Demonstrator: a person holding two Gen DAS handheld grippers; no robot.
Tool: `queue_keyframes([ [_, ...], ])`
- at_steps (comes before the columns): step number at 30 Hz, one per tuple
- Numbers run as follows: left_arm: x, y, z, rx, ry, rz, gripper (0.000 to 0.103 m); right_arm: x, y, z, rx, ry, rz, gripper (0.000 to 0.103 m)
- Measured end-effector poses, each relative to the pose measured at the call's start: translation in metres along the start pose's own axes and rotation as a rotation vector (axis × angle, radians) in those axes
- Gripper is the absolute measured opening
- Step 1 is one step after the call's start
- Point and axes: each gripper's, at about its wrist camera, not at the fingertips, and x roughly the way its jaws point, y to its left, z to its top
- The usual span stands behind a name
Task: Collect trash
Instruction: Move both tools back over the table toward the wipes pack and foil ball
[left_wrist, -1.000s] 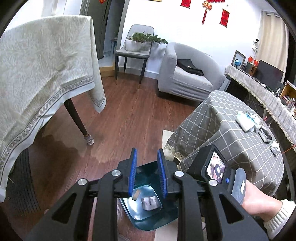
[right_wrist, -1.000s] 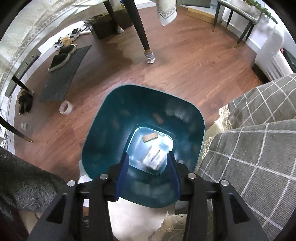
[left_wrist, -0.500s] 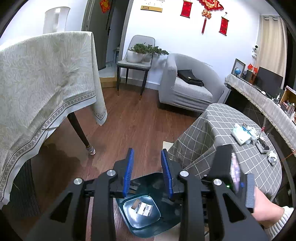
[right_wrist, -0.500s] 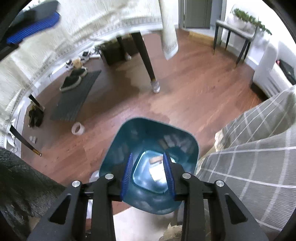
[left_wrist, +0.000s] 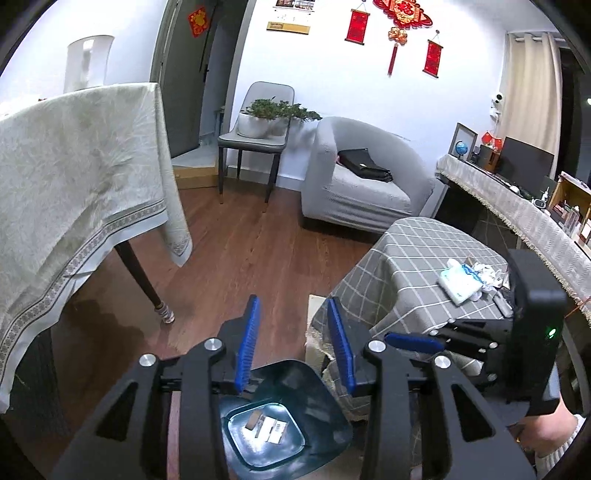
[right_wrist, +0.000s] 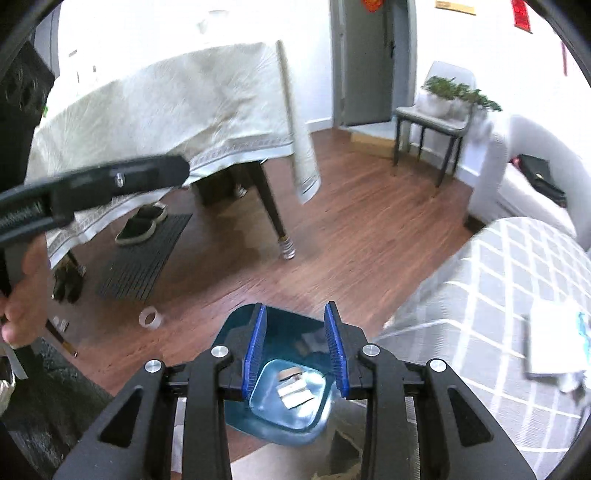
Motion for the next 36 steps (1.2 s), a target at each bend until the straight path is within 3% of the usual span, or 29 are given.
queue_keyframes([
  [5,0.009,-0.020,0.003,0.014,0.001,-0.025,0.042,-0.022,-0.023,-0.010,0.023,-0.029,-0.042,0.033],
  [15,0.033,-0.077,-0.001,0.065,0.027,-0.070,0.056,-0.064,-0.064,-0.038,0.060,-0.057,-0.133,0.033],
  [18,0.037,-0.092,-0.001,0.060,0.023,-0.088,0.061,-0.079,-0.076,-0.048,0.077,-0.073,-0.164,0.042],
  [31,0.069,-0.166,-0.006,0.070,0.066,-0.197,0.071,-0.143,-0.137,-0.095,0.177,-0.112,-0.306,0.056],
  [36,0.083,-0.187,-0.010,0.042,0.080,-0.201,0.080,-0.165,-0.154,-0.113,0.207,-0.123,-0.346,0.065],
])
